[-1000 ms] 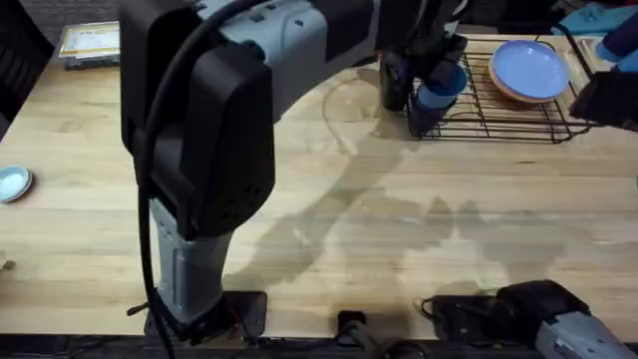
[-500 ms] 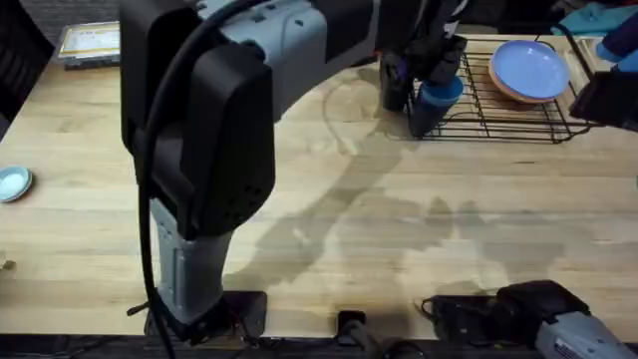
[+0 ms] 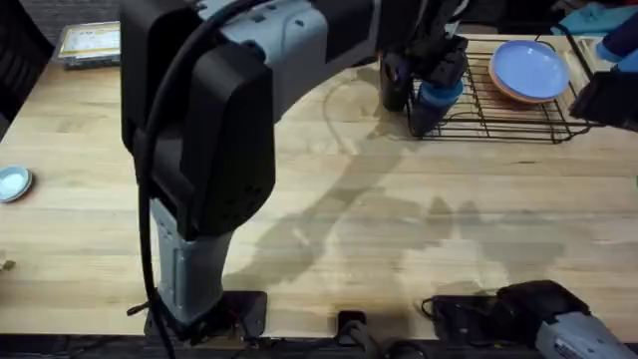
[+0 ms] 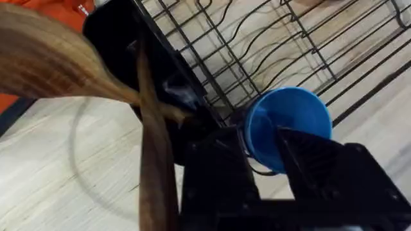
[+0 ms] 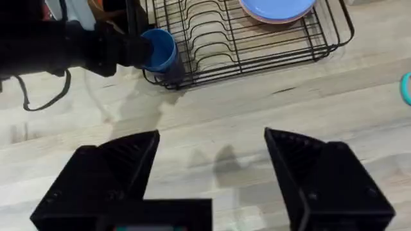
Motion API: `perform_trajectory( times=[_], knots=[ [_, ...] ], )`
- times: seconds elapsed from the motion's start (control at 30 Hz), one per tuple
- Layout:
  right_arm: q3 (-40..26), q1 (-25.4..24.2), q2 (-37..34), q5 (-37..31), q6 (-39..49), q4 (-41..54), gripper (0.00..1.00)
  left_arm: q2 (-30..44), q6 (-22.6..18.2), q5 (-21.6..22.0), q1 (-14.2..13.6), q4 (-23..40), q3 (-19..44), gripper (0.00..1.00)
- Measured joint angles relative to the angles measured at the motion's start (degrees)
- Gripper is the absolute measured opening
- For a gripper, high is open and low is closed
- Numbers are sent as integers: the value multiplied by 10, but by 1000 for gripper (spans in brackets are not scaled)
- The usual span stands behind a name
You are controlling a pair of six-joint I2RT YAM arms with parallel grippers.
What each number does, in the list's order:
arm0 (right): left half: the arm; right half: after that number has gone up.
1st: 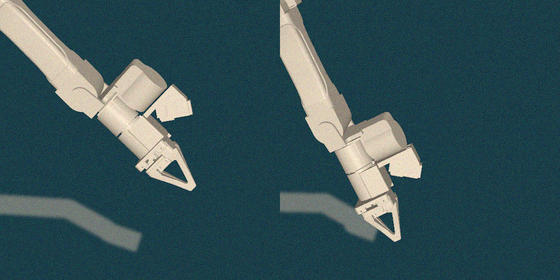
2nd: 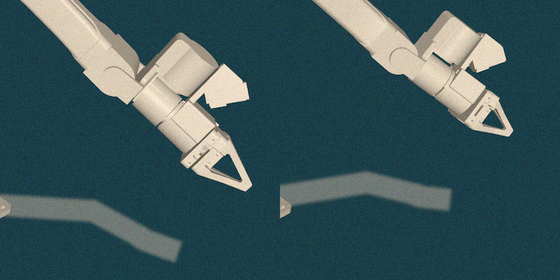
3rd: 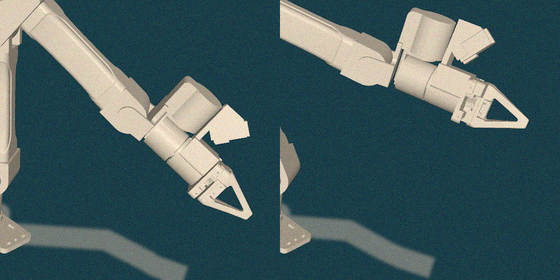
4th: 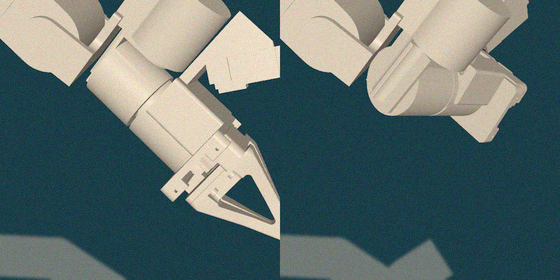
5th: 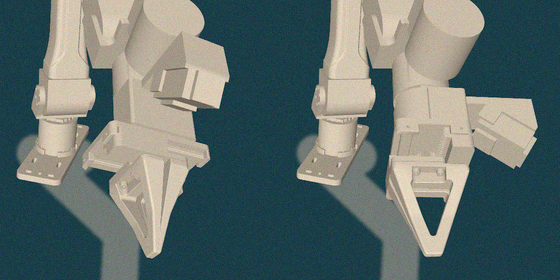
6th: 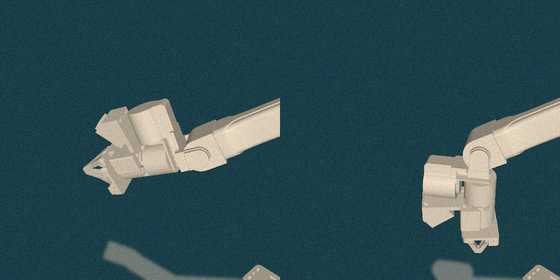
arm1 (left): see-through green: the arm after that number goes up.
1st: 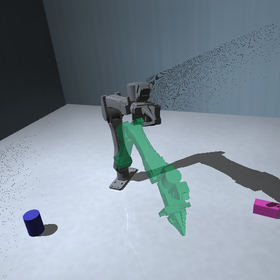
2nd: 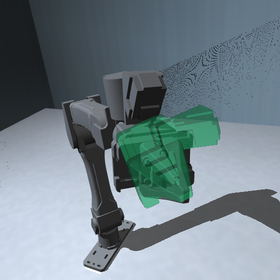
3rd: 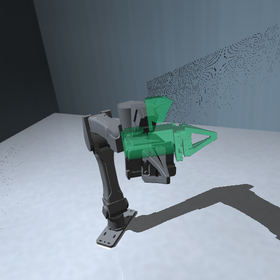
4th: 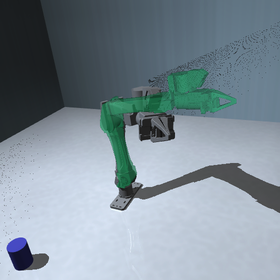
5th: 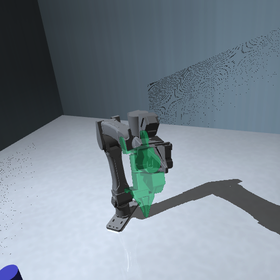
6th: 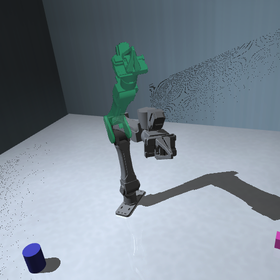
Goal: Pick up the cup on the table and put them onto the rack.
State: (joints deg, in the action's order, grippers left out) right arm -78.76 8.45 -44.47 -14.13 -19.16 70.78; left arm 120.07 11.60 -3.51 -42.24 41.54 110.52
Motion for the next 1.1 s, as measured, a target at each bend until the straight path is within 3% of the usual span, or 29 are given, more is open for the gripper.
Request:
perform_trajectory(
  times=[0.63, 1.1],
  knots=[
    [0, 0, 0, 0, 0, 0, 994, -2, 0, 1, 0, 5, 0, 331],
    [0, 0, 0, 0, 0, 0, 994, -50, 0, 3, 0, 12, 7, 319]
  ],
)
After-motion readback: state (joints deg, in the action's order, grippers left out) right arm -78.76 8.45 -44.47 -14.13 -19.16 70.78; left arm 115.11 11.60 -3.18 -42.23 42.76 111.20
